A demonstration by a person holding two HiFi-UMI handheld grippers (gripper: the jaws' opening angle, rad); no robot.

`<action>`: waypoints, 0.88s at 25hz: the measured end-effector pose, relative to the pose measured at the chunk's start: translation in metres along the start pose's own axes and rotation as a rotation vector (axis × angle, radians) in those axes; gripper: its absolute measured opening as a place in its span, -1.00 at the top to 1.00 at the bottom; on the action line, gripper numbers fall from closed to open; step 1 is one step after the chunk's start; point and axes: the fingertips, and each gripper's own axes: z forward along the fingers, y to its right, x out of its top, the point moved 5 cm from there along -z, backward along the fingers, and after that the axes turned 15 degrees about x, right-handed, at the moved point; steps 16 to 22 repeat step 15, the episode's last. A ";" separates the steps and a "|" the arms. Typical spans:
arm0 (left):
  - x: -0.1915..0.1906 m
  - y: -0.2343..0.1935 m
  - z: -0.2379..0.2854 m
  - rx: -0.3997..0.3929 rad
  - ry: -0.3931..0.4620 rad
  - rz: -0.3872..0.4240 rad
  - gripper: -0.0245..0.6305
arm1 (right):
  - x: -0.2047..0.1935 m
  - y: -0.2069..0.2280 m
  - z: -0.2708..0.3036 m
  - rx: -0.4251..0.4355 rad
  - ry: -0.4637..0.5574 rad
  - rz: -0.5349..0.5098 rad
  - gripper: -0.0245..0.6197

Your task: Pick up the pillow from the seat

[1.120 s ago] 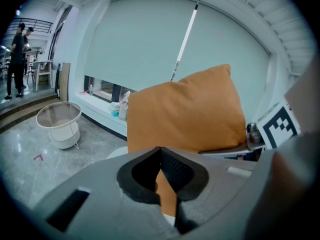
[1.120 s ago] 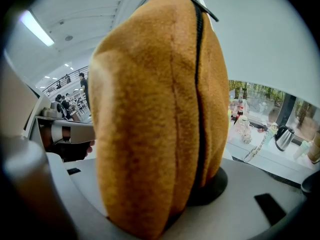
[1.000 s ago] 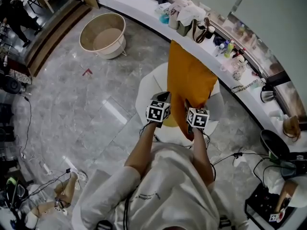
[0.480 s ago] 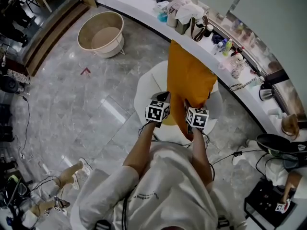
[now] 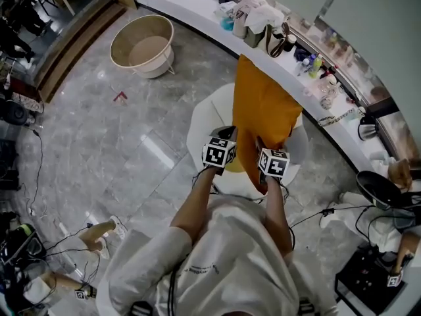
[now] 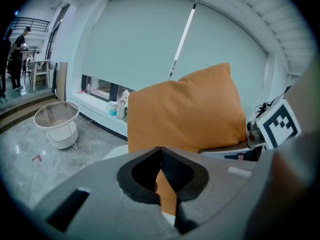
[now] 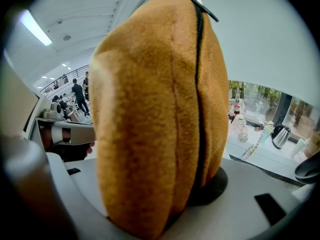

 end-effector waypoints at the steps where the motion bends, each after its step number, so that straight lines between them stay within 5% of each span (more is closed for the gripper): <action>1: 0.000 0.000 0.000 0.000 0.000 0.000 0.90 | 0.000 0.000 0.000 0.000 -0.002 -0.002 0.14; 22: -0.008 -0.006 -0.009 0.031 0.002 -0.006 0.90 | -0.005 -0.002 -0.003 0.007 -0.002 -0.028 0.14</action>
